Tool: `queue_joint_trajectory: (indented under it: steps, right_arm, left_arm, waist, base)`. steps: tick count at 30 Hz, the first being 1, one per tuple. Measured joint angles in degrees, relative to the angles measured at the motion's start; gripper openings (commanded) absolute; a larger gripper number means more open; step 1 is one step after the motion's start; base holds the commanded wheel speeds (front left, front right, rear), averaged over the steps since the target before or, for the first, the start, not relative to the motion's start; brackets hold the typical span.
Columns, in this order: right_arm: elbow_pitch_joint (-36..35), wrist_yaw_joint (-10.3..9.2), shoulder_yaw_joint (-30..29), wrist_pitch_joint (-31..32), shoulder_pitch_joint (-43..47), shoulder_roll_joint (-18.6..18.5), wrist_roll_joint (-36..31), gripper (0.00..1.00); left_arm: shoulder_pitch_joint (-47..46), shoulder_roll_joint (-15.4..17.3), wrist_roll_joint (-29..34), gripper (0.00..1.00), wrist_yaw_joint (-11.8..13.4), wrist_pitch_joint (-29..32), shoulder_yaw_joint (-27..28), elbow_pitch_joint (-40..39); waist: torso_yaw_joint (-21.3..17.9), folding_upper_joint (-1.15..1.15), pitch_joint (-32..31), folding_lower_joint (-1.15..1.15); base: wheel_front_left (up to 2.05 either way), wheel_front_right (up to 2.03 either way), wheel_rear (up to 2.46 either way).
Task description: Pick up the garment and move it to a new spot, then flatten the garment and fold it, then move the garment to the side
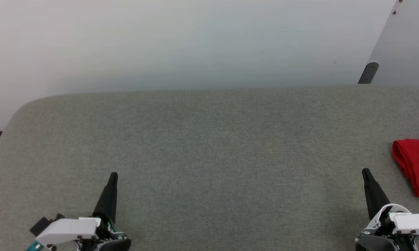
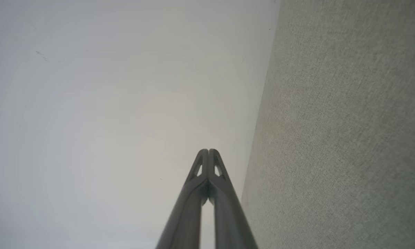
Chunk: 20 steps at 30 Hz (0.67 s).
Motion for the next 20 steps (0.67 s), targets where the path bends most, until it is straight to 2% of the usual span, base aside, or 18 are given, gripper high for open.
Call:
queue_joint_trajectory:
  steps: [20]
  right_arm:
    - [0.0, 0.0, 0.0, 0.0, 0.0, 0.0, 0.0, 0.0]
  left_arm:
    - [0.0, 0.0, 0.0, 0.0, 0.0, 0.0, 0.0, 0.0]
  waist:
    - [0.0, 0.0, 0.0, 0.0]
  base:
    - [0.0, 0.0, 0.0]
